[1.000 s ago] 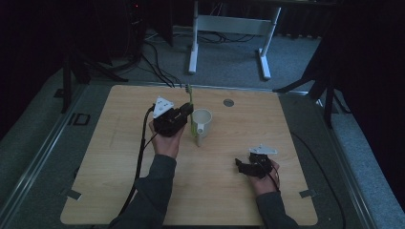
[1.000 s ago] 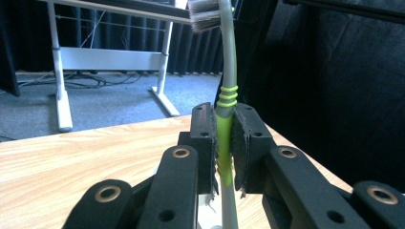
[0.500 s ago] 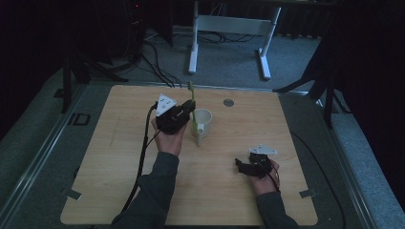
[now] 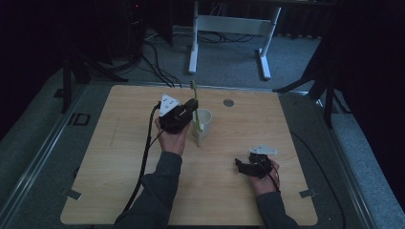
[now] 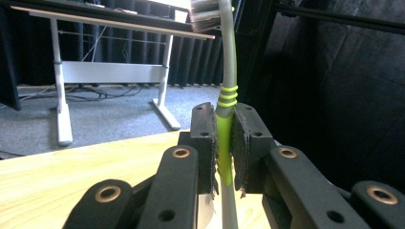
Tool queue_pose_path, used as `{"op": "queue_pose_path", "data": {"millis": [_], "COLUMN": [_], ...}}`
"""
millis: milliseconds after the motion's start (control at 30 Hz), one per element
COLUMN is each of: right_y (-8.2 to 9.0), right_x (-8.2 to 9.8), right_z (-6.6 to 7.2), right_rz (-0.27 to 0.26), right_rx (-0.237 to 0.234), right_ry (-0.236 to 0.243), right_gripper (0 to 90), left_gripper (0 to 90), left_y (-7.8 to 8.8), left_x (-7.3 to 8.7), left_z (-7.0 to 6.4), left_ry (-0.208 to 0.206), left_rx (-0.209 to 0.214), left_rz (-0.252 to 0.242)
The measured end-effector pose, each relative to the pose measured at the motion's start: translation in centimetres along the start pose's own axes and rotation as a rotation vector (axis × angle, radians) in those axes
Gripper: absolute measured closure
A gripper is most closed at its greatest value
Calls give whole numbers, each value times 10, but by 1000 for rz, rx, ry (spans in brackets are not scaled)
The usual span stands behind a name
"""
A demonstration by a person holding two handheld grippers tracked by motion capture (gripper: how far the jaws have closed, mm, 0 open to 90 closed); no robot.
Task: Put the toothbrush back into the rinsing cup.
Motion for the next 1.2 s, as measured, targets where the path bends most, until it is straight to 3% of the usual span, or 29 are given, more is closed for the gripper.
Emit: {"op": "queue_pose_path", "data": {"millis": [200,267,500,867,1200], "right_y": [0,0,0,0,0], "right_x": [0,0,0,0,0], "right_z": [0,0,0,1,1], "right_rz": [0,0,0,-1,-1], "right_rx": [0,0,-1,-1,-1], "right_ry": [0,0,1,1,1], "right_gripper": [275,275,275,275,275], "left_gripper": [801,801,802,802,802], "left_y": [-4,-6,-9,-16,-20], "left_x": [0,1,3,11,20], "left_z": [-2,-3,-3,-3,-2], "left_ry": [-9,-39,-57,-121,-141], "left_rx": [4,-8,-13,-40,-51], "left_rz": [0,4,10,24,42]}}
Point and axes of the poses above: each handheld gripper's, and its own axes: y roughly backward along the jaws, x roughly out of its underside, z roughly to its left, the point moved 10 cm from there along -y, roughly forward along the jaws, and after that the axes turned 9 degrees about x, right-handed, at the moved point
